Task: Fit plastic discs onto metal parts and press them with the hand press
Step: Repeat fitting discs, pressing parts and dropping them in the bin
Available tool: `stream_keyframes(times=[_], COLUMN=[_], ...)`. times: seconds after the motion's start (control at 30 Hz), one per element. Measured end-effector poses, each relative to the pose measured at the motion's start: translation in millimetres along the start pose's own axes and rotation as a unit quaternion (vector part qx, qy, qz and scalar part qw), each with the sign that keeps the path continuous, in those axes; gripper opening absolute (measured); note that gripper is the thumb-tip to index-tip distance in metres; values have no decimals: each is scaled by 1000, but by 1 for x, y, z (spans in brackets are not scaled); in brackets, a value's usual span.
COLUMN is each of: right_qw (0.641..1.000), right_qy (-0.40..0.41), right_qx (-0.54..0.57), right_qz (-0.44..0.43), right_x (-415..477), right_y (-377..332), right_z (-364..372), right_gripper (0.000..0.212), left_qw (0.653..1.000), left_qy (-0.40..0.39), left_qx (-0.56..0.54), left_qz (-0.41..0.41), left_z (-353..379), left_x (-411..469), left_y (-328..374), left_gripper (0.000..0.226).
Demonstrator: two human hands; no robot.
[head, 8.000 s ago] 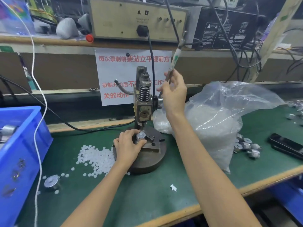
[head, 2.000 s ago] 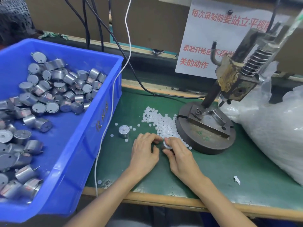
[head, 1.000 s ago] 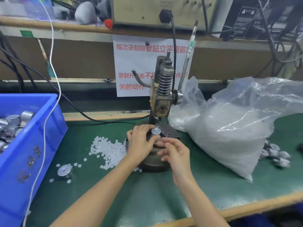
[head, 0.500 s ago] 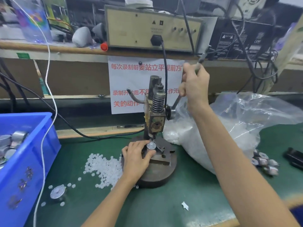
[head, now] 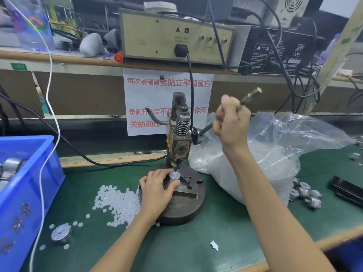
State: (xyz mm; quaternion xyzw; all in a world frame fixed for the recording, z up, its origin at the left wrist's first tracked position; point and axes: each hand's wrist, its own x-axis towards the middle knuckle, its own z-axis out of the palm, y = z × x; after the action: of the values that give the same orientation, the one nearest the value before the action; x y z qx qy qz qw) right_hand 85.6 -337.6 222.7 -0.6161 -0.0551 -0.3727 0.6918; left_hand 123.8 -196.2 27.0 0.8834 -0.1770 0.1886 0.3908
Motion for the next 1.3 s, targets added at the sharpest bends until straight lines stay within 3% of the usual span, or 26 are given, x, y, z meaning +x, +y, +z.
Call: stream_keyframes(times=[0.2, 0.27, 0.37, 0.47, 0.6, 0.77, 1.1, 1.3], right_qw=[986, 981, 988, 983, 949, 943, 920, 911], right_qy=[-13, -26, 38, 94, -31, -106, -167, -93], right_qx=[-46, -66, -80, -113, -222, -159, -78, -56], right_qz=[159, 182, 129, 110, 221, 271, 345, 398], right_x=[65, 57, 12, -51, -117, -128, -157, -195], right_y=[-3, 12, 49, 85, 121, 114, 69, 45], right_z=[20, 20, 7, -14, -35, -53, -114, -202], right_gripper=[25, 7, 28, 25, 19, 12, 22, 22], left_qw=[1000, 1000, 1000, 1000, 999, 999, 989, 965], left_qy=[-3, -4, -5, -3, 15, 31, -83, -196], left_qx=[-1, 8, 13, 18, 28, -21, -110, -129], left_qz=[2, 6, 10, 6, -18, -38, 44, 114], left_z=[-3, -3, -2, -2, -5, -17, 6, 51], left_x=[-1, -2, -2, 0, -3, -29, -89, -132], left_y=[4, 4, 3, 3, 7, 24, 94, 146], left_gripper=[32, 33, 34, 35, 36, 34, 32, 31])
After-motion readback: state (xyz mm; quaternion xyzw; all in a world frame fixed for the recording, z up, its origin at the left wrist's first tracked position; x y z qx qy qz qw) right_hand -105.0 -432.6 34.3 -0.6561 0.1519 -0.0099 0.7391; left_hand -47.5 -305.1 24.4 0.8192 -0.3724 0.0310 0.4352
